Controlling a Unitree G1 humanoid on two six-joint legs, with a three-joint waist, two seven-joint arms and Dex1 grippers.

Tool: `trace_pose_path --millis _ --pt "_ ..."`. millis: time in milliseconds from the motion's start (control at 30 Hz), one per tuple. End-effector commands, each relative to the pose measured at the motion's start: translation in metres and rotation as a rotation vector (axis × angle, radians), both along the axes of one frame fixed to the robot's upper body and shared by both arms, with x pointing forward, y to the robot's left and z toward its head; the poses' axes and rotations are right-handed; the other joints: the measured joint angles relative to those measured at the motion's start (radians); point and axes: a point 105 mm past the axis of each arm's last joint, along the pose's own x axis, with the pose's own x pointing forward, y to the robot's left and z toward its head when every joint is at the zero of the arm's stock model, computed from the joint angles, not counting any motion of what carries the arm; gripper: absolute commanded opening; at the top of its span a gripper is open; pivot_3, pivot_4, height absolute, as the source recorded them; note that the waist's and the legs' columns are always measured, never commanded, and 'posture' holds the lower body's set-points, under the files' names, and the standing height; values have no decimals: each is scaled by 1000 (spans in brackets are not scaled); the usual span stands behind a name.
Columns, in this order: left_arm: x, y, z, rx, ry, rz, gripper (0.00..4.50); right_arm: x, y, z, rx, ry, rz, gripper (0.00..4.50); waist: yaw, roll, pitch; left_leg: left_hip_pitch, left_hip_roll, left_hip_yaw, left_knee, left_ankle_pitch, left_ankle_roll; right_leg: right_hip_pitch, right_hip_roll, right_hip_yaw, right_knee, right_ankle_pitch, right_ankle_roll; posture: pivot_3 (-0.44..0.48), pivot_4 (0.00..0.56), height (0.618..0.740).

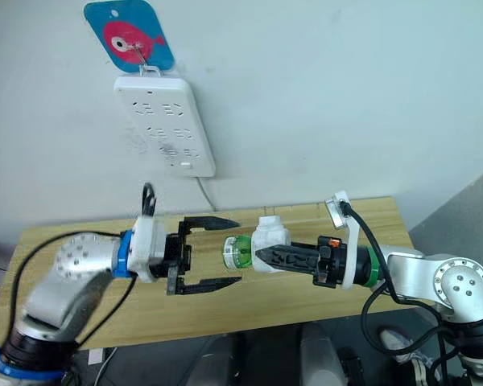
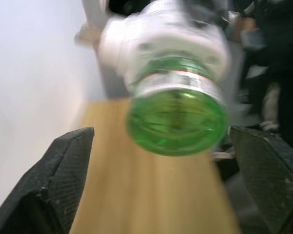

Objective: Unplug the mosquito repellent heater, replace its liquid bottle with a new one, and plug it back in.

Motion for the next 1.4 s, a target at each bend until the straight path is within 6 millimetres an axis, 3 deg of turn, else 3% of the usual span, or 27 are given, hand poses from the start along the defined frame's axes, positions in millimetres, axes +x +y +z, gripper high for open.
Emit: trace_pose_path --millis 33,200,433,467,567,633,767,833,1033,1200,1400 --pt "-3 -1 19 -52 -241 -5 4500 -4 1 8 27 -21 25 3034 11 0 0 0 0 0 0 0 0 0 0 0 0 0 0 -93 289 740" --pt "-11 -5 17 -72 -263 -47 4500 -4 2 9 27 -25 24 3034 12 0 0 -1 0 0 1 0 0 0 -1 0 0 1 1 -98 287 740" --pt "-11 -4 9 -35 -224 -56 2299 -4 3 11 34 -31 21 3034 5 0 0 0 -1 -1 0 0 0 0 0 -1 1 1 1 -100 288 740" --pt "-10 -4 11 -39 -229 -53 2207 -4 3 11 35 -32 21 3034 5 0 0 0 -1 -1 0 0 0 0 1 -1 1 1 1 -97 289 740" --pt "-10 -10 20 -42 -182 -83 2208 -4 4 10 34 -31 25 3034 5 0 0 0 -1 -1 0 0 0 0 1 -1 1 1 1 -92 290 740" --pt "-16 -15 18 13 -40 -142 2208 -5 3 10 30 -29 27 3034 4 0 0 0 -1 -1 1 0 0 0 1 -1 1 1 1 -89 292 740" --pt "-26 -10 9 145 665 -143 2208 -7 3 7 17 -22 46 3034 -2 0 0 0 -1 -2 1 0 0 0 3 -1 2 1 1 -86 289 740" --pt "-35 -2 13 188 844 -180 2208 -8 4 7 15 -18 55 3034 -9 0 0 1 -1 -3 0 0 0 0 3 -2 3 0 1 -85 286 740" --pt "-12 6 22 145 897 -91 2208 -13 5 5 7 -16 79 3034 -19 0 0 1 -1 -1 0 0 0 0 3 -1 3 0 1 -82 283 740" --pt "-7 -1 23 99 800 -59 2208 -11 6 7 17 -23 72 3034 -19 0 0 1 -1 -1 0 0 0 0 3 -1 3 0 1 -82 284 740" --pt "-4 -4 21 64 573 -36 4150 -7 5 8 30 -22 44 3034 -16 0 0 1 -1 -1 0 0 0 0 2 -1 2 0 1 -81 288 740"
